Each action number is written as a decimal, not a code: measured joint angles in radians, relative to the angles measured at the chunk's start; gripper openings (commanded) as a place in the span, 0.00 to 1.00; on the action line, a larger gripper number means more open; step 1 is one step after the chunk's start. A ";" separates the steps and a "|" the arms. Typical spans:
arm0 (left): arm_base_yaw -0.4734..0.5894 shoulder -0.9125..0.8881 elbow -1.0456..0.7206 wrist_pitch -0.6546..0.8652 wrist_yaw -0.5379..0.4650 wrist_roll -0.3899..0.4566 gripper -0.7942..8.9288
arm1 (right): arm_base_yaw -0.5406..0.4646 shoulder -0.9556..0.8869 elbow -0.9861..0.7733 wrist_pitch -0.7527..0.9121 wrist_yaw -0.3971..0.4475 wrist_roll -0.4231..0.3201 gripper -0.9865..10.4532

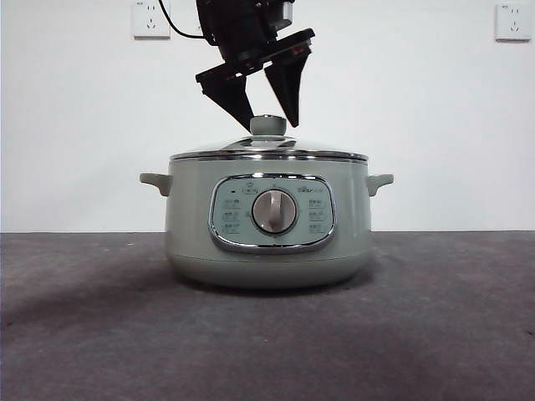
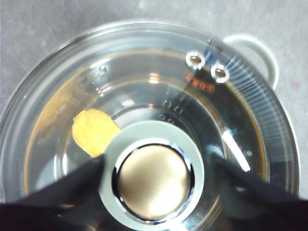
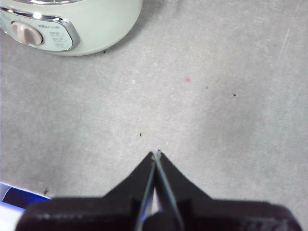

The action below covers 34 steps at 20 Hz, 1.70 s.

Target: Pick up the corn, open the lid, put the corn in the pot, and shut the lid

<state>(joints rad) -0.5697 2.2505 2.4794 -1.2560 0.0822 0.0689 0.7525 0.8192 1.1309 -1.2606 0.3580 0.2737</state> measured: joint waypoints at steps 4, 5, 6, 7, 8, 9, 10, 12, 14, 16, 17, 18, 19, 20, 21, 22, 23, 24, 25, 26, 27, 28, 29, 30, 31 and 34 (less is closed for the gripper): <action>0.000 -0.017 0.000 -0.005 -0.001 -0.009 0.79 | 0.000 0.000 0.000 0.000 -0.019 0.000 0.08; 0.000 -0.035 0.000 -0.008 -0.001 -0.010 0.79 | 0.000 0.000 0.000 0.000 -0.025 0.000 0.08; 0.000 -0.060 0.000 -0.014 -0.001 -0.010 0.79 | 0.000 0.000 0.000 0.000 -0.026 0.000 0.08; 0.000 -0.086 0.000 -0.027 -0.001 -0.010 0.77 | 0.000 0.000 0.000 0.000 -0.026 0.000 0.08; -0.001 -0.116 0.000 -0.045 -0.001 -0.010 0.68 | 0.000 0.000 0.000 0.000 -0.026 0.000 0.08; -0.002 -0.143 0.000 -0.063 0.000 -0.010 0.52 | 0.000 0.000 0.000 0.000 -0.026 0.001 0.08; -0.006 -0.172 0.000 -0.066 0.001 -0.010 0.34 | 0.000 0.000 0.000 0.000 -0.026 0.003 0.08; -0.019 -0.229 0.000 -0.066 0.003 -0.010 0.07 | 0.000 0.001 0.000 0.001 -0.026 0.003 0.08; -0.040 -0.295 0.000 -0.066 0.005 -0.010 0.08 | 0.000 0.002 0.000 0.000 -0.026 0.003 0.08; -0.060 -0.372 0.000 -0.066 0.006 -0.010 0.08 | 0.000 0.002 0.000 0.000 -0.026 0.003 0.08; -0.070 -0.413 0.000 -0.066 0.006 -0.018 0.08 | 0.000 0.002 0.000 0.000 -0.026 0.003 0.08; -0.077 -0.445 0.000 -0.066 0.007 -0.027 0.08 | 0.000 0.002 0.000 0.000 -0.026 0.003 0.08; -0.084 -0.480 0.000 -0.066 0.010 -0.043 0.08 | 0.000 0.002 0.000 0.000 -0.026 0.003 0.08; -0.086 -0.507 0.000 -0.066 0.017 -0.058 0.08 | 0.000 0.002 0.000 0.000 -0.026 0.003 0.08; -0.086 -0.537 0.000 -0.066 0.026 -0.077 0.08 | 0.000 0.002 0.000 0.000 -0.026 0.003 0.08; -0.086 -0.558 0.000 -0.066 0.026 -0.088 0.08 | 0.000 0.002 0.000 0.000 -0.026 0.003 0.08; -0.086 -0.580 0.000 -0.066 0.026 -0.099 0.08 | 0.000 0.002 0.000 0.000 -0.026 0.003 0.08; -0.086 -0.595 0.000 -0.066 0.026 -0.100 0.08 | 0.000 0.002 0.000 0.000 -0.026 0.003 0.08; -0.086 -0.607 0.000 -0.066 0.026 -0.102 0.08 | 0.000 0.002 0.000 0.000 -0.026 0.003 0.08; -0.086 -0.614 0.000 -0.066 0.026 -0.105 0.08 | 0.000 0.002 0.000 0.000 -0.026 0.003 0.08; -0.085 -0.617 0.000 -0.066 0.026 -0.105 0.08 | 0.000 0.002 0.000 0.000 -0.026 0.003 0.08; -0.082 -0.618 0.000 -0.066 0.026 -0.106 0.08 | 0.000 0.002 0.000 0.000 -0.026 0.003 0.08; -0.080 -0.617 0.000 -0.066 0.026 -0.106 0.08 | 0.000 0.002 0.000 0.000 -0.026 0.003 0.08; -0.080 -0.616 0.000 -0.066 0.026 -0.107 0.08 | 0.000 0.002 0.000 0.000 -0.026 0.003 0.08; -0.079 -0.616 0.000 -0.066 0.025 -0.106 0.08 | 0.000 0.002 0.000 0.000 -0.026 0.003 0.08; -0.073 -0.616 0.000 -0.066 0.021 -0.038 0.08 | 0.000 0.002 0.000 0.000 -0.026 0.003 0.08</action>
<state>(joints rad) -0.6430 1.6344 2.4794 -1.3224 0.1032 0.0307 0.7525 0.8215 1.1309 -1.2602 0.3325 0.2771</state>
